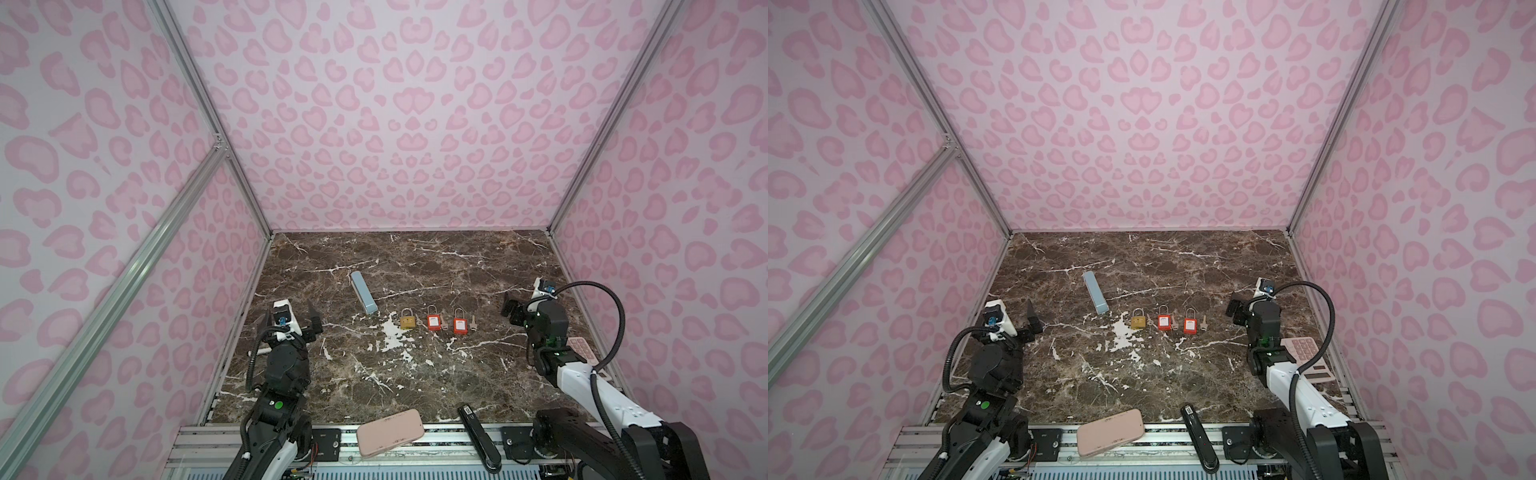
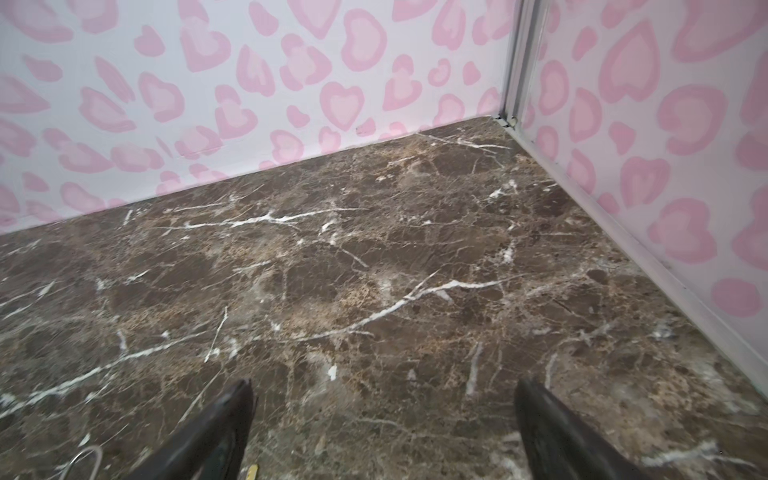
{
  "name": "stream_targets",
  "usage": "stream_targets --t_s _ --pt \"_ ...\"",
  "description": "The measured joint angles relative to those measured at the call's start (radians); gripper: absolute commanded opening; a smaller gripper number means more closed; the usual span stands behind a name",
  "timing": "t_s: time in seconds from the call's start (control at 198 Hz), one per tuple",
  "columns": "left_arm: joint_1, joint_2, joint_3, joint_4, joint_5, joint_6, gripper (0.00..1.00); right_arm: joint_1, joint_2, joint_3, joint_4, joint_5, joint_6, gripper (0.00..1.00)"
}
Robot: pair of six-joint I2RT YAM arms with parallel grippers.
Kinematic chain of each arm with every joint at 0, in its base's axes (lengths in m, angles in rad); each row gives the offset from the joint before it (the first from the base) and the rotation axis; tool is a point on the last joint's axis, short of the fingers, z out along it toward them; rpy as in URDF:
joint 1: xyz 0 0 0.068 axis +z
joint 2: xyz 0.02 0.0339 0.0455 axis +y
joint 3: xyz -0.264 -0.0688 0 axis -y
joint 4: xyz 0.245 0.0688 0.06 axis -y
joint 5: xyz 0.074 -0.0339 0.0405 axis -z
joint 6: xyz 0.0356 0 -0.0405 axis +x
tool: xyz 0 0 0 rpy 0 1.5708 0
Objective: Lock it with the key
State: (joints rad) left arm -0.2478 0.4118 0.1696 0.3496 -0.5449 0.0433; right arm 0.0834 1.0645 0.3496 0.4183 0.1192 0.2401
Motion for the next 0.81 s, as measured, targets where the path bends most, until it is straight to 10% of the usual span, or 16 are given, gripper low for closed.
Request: stream_targets --t_s 0.393,0.807 --pt "0.169 0.283 -0.079 0.217 0.147 -0.131 0.98 -0.008 0.293 0.024 0.200 0.135 -0.041 0.99" --pt "0.217 0.871 0.035 0.570 0.311 -0.135 0.98 -0.032 0.218 -0.042 0.256 0.124 -0.042 0.99"
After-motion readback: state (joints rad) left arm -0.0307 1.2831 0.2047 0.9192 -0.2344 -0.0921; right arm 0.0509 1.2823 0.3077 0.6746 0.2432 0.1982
